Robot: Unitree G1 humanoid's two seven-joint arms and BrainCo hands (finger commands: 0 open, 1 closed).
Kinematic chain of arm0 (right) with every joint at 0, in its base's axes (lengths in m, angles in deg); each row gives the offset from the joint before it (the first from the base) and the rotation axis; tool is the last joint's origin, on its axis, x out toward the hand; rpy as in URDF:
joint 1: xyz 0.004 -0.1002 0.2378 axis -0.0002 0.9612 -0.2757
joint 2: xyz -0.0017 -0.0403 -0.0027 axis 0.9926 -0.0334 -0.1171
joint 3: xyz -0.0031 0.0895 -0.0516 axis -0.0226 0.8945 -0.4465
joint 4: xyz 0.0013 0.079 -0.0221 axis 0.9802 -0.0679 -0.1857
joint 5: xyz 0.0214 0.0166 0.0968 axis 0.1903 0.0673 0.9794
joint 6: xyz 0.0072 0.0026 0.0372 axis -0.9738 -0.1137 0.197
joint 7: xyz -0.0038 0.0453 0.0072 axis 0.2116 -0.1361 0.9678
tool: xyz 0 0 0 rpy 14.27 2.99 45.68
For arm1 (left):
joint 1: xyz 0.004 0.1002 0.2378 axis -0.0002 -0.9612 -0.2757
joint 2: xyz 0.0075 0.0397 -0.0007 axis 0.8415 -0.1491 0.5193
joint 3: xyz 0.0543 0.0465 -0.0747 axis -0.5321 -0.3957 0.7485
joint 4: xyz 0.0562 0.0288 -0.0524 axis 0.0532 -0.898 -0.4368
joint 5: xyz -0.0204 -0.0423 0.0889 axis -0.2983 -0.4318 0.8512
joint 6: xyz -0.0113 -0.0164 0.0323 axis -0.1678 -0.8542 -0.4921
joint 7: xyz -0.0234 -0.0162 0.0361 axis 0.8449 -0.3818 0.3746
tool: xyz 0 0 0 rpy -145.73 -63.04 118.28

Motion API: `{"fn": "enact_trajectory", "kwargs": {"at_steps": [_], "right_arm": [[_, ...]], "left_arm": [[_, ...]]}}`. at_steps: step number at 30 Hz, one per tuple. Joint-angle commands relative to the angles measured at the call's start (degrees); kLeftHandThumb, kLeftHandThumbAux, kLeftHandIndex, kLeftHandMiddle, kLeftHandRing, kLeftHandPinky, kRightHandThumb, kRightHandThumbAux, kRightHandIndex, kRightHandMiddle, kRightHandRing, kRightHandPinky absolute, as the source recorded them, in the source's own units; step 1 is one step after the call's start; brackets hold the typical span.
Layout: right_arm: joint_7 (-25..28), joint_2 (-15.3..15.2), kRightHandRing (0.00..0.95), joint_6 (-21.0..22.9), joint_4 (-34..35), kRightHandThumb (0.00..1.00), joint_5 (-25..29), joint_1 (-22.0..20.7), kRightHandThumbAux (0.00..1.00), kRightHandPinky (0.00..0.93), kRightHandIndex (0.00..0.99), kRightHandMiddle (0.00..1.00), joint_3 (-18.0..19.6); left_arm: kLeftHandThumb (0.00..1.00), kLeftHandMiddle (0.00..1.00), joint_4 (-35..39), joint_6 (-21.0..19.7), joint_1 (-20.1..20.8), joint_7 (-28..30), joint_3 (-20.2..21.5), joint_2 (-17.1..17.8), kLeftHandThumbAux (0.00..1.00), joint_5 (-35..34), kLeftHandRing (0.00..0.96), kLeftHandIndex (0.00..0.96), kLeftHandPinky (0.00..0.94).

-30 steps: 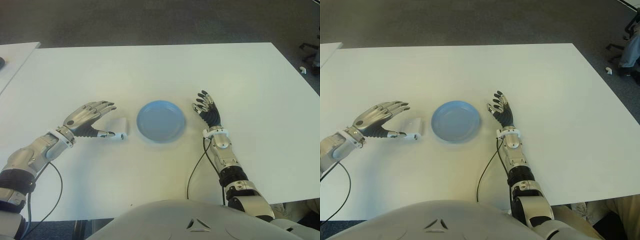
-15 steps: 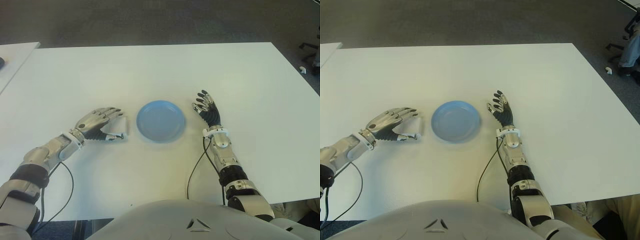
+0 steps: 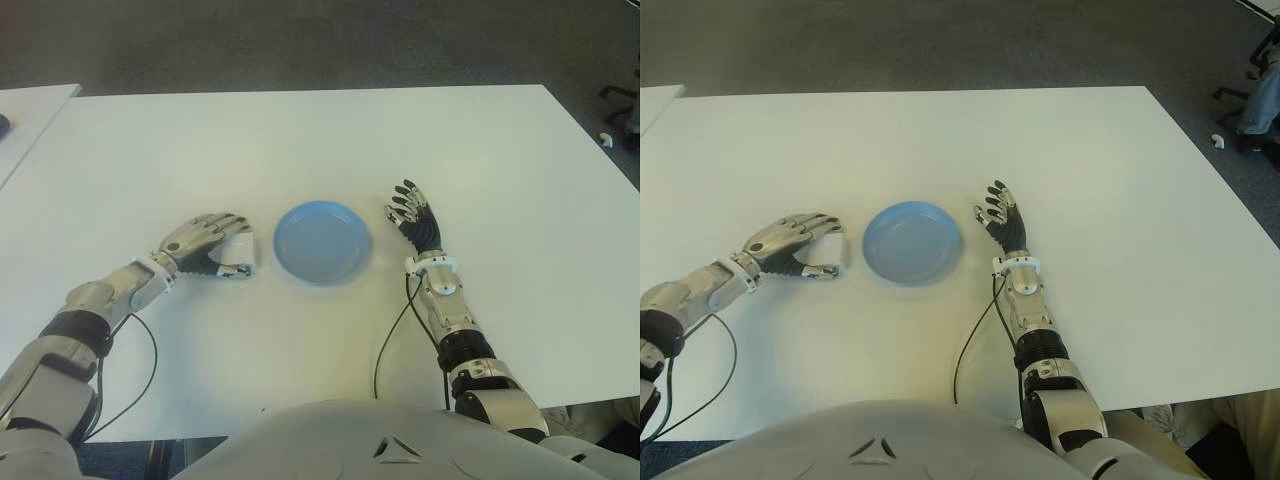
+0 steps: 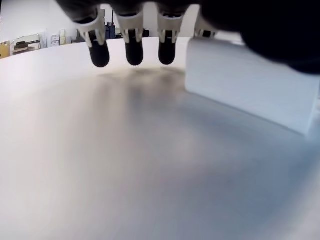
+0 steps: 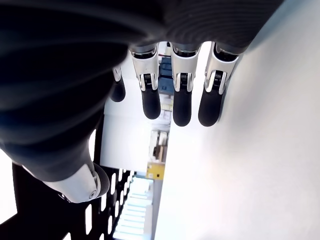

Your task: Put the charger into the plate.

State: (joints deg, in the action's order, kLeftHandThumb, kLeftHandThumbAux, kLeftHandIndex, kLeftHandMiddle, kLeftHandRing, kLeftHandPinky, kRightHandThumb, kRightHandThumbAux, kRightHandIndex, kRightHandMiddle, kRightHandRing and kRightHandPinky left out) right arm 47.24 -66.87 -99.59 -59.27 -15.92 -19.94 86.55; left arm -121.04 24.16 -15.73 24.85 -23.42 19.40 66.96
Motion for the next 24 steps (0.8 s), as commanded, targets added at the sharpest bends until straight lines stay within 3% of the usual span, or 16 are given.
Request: {"fn": "enact_trajectory", "kwargs": {"at_steps": [1,15,24], "right_arm": [[0.1,0.2,0.179,1.3,-1.6,0.542,0.0,1.1,0.717,0.214,0.037,0.17,-0.3],[0.1,0.2,0.19,1.2,-1.1,0.546,-0.1,1.4,0.725,0.241,0.034,0.176,-0.5],[1.9,0.1,0.212,0.5,-0.8,0.469,1.0,1.7,0.742,0.259,0.028,0.177,-0.4]], "left_arm": [[0.356,0.0,-2.6,-0.4,1.7,-1.0,-2.4,-1.2,0.178,1.6,0.0,0.0,0.071],[0.349,0.0,-5.0,-0.8,4.7,-1.3,-5.7,-1.8,0.179,1.5,0.0,0.0,0.07],[0.371,0.0,-4.3,-2.0,5.7,-0.3,-7.1,-0.8,0.184,2.0,0.0,0.0,0.071]]}}
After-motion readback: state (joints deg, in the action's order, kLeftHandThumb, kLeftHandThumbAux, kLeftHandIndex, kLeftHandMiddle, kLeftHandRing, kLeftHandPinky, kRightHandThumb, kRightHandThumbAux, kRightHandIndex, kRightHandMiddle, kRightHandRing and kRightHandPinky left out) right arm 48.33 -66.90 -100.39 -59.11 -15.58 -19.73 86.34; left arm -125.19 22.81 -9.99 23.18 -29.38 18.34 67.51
